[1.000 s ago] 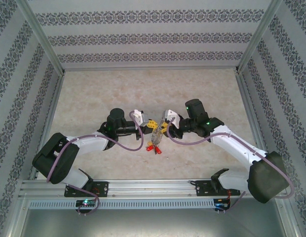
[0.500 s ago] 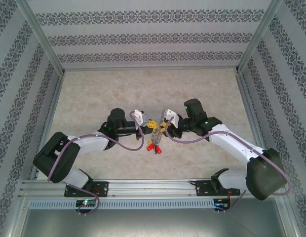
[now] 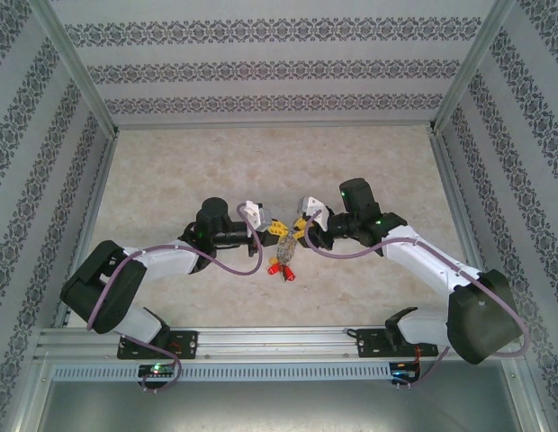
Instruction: Put the keys on the keyring
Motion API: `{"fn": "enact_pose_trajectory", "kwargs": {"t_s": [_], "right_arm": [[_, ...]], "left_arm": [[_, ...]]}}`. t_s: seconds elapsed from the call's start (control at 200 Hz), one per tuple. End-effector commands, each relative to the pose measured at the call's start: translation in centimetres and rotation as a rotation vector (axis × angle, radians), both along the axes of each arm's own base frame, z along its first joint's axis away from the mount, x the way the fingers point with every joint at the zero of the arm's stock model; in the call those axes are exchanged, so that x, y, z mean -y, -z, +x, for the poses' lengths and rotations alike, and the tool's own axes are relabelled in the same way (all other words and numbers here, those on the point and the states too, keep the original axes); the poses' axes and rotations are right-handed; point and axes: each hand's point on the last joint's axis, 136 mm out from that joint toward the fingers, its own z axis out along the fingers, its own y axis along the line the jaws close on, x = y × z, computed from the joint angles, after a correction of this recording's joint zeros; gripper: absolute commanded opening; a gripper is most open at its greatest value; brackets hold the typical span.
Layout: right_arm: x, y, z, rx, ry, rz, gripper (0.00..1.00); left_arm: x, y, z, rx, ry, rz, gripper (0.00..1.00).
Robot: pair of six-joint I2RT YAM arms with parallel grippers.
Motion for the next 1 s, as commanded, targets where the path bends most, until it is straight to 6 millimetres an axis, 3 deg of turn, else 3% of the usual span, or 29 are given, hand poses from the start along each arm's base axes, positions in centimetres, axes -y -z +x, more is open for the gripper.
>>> {"fn": "enact_pose_trajectory", "kwargs": {"t_s": [0.0,0.505,0.759,0.994], "right_arm": [[-0.5,-0.5,-1.5,-0.007,-0.084,0.047,0.28],[-1.1,0.5,-1.1,-0.026,-0.096,0.034,0.26],[-1.1,-0.4,-1.2,-0.007,-0.097,0.043,0.11],[-0.8,-1.7,-1.4,0.034,-0.070,0.020,0.00]], "left_arm": [[0.6,-1.4,-0.6,0.052,0.043,-0.030,0.00],[0.8,-1.7,-0.3,0.058,0.044,-0.038,0.00],[0.8,-1.3,0.0,0.052,0.028,-0.027,0.00],[0.4,0.7,0.7,0.048,-0.012,0.062,0.00]]}}
